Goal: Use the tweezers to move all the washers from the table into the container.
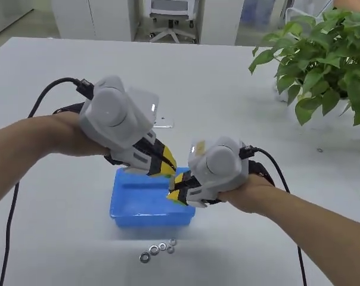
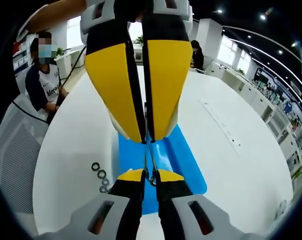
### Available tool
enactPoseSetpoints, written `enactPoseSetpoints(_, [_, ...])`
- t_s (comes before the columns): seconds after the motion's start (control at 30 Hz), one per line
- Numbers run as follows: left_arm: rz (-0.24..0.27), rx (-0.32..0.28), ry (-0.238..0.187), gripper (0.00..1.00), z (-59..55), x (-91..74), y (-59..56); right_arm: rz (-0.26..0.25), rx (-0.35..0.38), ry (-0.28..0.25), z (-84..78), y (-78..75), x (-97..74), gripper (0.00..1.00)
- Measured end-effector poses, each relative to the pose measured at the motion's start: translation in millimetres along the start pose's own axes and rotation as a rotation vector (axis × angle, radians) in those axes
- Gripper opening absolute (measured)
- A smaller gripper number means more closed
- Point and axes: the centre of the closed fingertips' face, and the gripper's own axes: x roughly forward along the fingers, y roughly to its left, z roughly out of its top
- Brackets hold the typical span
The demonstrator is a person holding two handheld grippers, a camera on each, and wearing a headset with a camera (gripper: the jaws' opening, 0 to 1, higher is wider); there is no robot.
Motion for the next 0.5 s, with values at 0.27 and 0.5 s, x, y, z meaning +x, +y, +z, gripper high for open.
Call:
enactPoseSetpoints(0.27, [-0.006,-0.021,0.013,0.06,-13.2,8.3,4.3,0.012,0.015,0.001,-6.4,-3.4,13.4,0.10])
enactPoseSetpoints(0.5, [-0.011,-0.038,0.014,0.06,-19.2,14.6,5.6,0.028,0.030,0.004,-12.0,-4.6,19.9,0.10])
